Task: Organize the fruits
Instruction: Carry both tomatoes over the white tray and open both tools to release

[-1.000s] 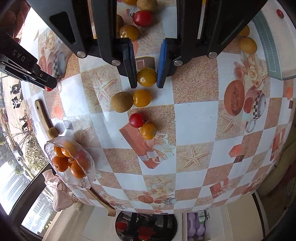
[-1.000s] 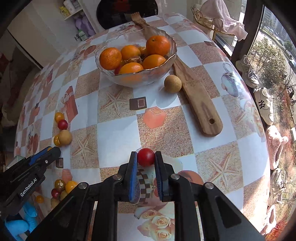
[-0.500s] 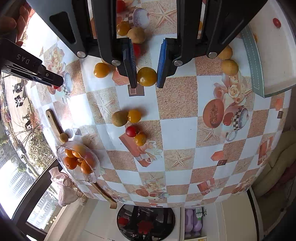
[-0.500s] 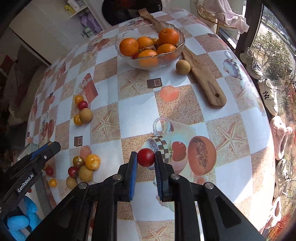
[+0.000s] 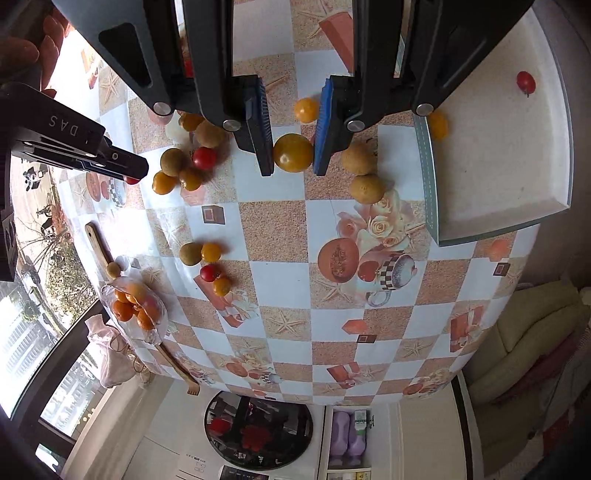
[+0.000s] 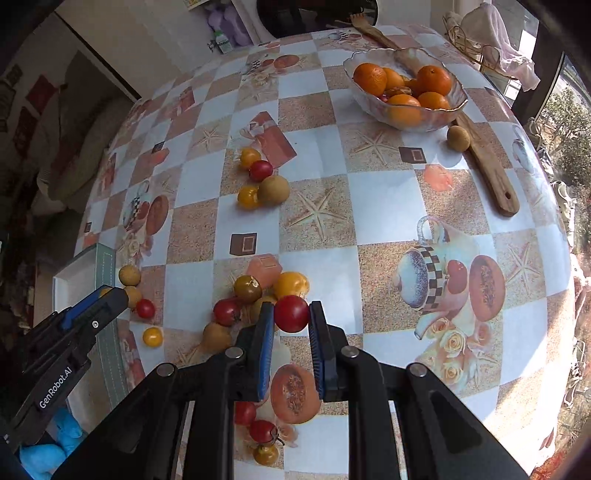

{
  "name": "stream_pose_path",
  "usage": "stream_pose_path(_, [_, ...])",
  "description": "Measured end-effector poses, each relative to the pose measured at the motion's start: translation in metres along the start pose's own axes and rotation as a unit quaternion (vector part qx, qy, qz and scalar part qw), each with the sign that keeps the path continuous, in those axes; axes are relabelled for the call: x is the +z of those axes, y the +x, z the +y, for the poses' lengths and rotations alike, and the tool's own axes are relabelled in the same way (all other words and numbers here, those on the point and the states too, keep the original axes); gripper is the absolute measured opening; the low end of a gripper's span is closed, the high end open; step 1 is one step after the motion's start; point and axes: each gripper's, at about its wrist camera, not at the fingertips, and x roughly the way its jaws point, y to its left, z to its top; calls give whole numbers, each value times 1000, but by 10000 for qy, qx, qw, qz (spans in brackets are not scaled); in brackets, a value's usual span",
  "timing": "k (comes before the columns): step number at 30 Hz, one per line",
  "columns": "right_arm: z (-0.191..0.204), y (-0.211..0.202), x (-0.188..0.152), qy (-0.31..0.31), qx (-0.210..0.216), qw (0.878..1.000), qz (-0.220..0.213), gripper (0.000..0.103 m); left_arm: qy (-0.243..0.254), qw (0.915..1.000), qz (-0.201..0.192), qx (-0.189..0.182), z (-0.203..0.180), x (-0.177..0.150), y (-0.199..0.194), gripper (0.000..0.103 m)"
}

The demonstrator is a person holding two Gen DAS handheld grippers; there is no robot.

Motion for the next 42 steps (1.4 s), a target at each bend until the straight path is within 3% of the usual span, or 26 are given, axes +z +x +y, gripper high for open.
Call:
stream_pose_path(12, [113, 12, -21, -964, 446, 9939, 309, 20, -644, 9966, 10, 519, 88, -57, -42, 23])
stream_pose_path(24, [222, 34, -59, -1813, 969, 9757, 761, 20, -1375, 9834, 357, 1126, 175, -120, -49, 23])
stream_pose_path(30, [246, 59, -71, -1983, 896, 9702, 1067, 20, -1486, 9807, 419, 1204, 191, -134, -43, 23])
stream_pose_path(42, [260, 85, -78, -2194, 504, 9665, 1237, 21, -1450, 9807, 431, 1238, 195, -141, -34, 24])
